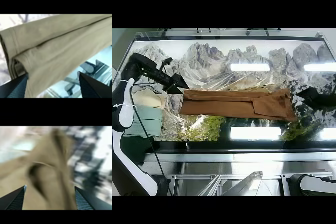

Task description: Fold the shirts.

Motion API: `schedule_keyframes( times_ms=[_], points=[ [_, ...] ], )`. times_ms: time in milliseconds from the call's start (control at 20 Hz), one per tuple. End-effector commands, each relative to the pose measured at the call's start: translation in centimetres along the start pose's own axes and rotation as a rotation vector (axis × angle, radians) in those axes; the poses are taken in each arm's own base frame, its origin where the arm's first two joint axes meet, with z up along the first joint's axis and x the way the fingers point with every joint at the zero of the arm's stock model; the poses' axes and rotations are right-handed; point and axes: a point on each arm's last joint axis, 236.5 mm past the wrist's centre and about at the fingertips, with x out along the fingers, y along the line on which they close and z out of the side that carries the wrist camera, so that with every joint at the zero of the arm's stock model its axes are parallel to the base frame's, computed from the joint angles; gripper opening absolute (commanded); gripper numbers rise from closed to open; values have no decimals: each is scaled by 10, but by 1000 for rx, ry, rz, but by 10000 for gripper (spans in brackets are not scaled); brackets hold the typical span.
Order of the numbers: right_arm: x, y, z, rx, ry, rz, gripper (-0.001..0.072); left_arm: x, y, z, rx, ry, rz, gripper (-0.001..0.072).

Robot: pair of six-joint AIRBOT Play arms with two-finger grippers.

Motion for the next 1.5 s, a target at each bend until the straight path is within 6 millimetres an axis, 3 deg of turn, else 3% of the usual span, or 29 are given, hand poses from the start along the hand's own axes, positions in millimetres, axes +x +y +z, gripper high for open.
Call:
schedule_keyframes(
  times_ms=[0, 50, 150, 400, 550, 600, 650, 750, 800, 950, 1150, 1300, 1450],
  points=[
    [-5, -26, -10, 17, 83, -99, 700, -18, -16, -4, 17, -3, 3, 694],
    [7, -23, -17, 48, 114, -63, 700, -20, -19, -5, 16, -3, 5, 651],
    [30, -17, -33, 118, 183, 11, 700, -27, -27, -8, 29, -3, 7, 31],
    [69, 3, -64, 180, 303, 135, 700, -39, -40, -14, 55, -9, 1, 27],
    [82, 18, -73, 156, 337, 148, 698, -35, -71, -10, 77, -23, -135, 27],
    [86, 23, -73, 149, 335, 152, 664, -27, -74, -11, 73, -14, -145, 27],
    [89, 30, -72, 139, 335, 161, 433, -15, -76, -14, 69, 7, -146, 27],
    [91, 40, -70, 113, 338, 168, 51, 20, -85, -19, 57, 49, -149, 27],
    [90, 44, -67, 113, 342, 174, 19, 41, -91, -19, 59, 55, -145, 27],
    [78, 55, -59, 86, 353, 208, 17, 108, -113, -6, 80, -12, -101, 27],
    [56, 65, -44, 63, 351, 250, 17, 185, -158, 3, 192, -102, -16, 24],
    [35, 68, -33, 49, 350, 279, 17, 229, -162, -7, 235, -53, 102, 23],
    [10, 68, -19, 34, 337, 305, 17, 257, -160, -17, 245, 22, 182, 23]
  ],
)
